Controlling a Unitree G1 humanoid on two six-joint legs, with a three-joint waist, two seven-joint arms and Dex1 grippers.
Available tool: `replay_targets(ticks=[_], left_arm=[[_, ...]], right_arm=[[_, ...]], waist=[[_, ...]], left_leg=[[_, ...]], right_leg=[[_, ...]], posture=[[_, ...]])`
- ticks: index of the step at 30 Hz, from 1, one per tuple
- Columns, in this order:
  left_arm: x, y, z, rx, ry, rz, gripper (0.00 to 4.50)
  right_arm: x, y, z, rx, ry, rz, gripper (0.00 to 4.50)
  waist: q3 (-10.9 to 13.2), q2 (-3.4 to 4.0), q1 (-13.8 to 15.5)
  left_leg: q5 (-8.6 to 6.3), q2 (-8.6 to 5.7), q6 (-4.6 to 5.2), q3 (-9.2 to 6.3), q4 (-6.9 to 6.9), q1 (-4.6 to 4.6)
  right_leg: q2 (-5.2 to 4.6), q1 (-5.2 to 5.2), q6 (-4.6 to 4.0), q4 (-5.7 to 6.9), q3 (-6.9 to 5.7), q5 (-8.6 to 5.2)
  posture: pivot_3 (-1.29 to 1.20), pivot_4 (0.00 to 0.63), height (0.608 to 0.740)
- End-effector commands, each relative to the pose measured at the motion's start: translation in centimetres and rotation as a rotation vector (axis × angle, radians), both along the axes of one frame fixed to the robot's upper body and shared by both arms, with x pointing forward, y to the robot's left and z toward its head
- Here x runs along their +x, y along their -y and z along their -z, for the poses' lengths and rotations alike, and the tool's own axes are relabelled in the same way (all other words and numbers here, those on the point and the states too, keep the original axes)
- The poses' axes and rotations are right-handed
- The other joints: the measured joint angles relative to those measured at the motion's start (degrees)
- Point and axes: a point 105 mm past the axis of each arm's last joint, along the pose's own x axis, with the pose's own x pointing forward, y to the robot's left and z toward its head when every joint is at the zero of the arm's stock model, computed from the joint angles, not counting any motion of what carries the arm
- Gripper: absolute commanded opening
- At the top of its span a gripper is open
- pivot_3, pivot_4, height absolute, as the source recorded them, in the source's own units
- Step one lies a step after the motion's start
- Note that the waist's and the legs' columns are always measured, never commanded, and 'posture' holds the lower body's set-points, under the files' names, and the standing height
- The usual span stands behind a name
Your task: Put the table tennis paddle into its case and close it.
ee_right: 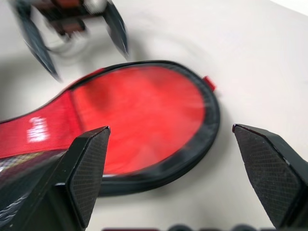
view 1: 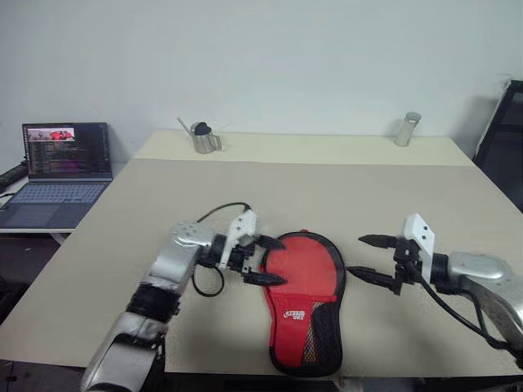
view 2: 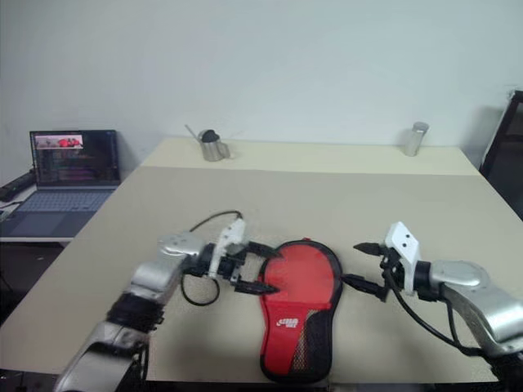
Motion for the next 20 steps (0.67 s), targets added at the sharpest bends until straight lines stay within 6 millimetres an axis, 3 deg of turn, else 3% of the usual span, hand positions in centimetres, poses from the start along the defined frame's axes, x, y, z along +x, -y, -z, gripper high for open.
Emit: replay_targets(ticks=[1,3,8,11,20], left_arm=[[-1.1,-1.8,-1.9,-0.056,0.042,-0.126,4.50],[-1.9,-3.0,-1.6,-0.055,0.038,-0.197,4.50],[-3.1,-4.1,-0.6,-0.044,0.040,-0.349,4.50],[-2.4,-3.9,-0.7,-0.045,0.062,-0.398,4.50],[-1.8,-4.0,0.5,-0.070,0.037,-0.440,4.50]], right_arm=[[1.1,0.9,-0.7,-0.007,0.051,-0.018,4.47],[1.8,1.6,-0.6,-0.028,0.050,-0.015,4.47],[3.4,5.8,-0.9,-0.080,0.046,0.054,4.47],[4.2,8.1,-1.5,-0.109,0.057,0.117,4.47],[3.5,8.0,-1.7,-0.129,0.055,0.113,4.47]], waist=[[0.06,0.08,-0.01],[0.13,0.14,-0.01],[0.29,0.16,0.46],[0.32,0.19,0.67],[0.34,0.22,0.34]], left_leg=[[0.00,0.00,0.00,0.00,0.00,0.02],[0.00,0.00,0.00,0.02,-0.01,0.05],[0.01,-0.01,-0.01,0.04,0.09,0.09],[0.01,-0.03,-0.01,0.05,0.10,0.12],[0.01,-0.01,-0.02,0.12,0.05,0.14]], right_leg=[[-0.01,0.00,-0.01,0.03,0.00,-0.01],[-0.02,0.00,-0.02,0.06,0.02,-0.01],[-0.07,0.02,-0.04,0.20,0.03,-0.01],[-0.10,0.02,-0.05,0.26,0.02,-0.01],[-0.10,0.00,-0.10,0.30,0.07,-0.03]], posture=[[0.00,0.150,0.740],[0.00,0.150,0.740],[0.00,0.150,0.740],[0.00,0.150,0.740],[0.00,0.150,0.740]])
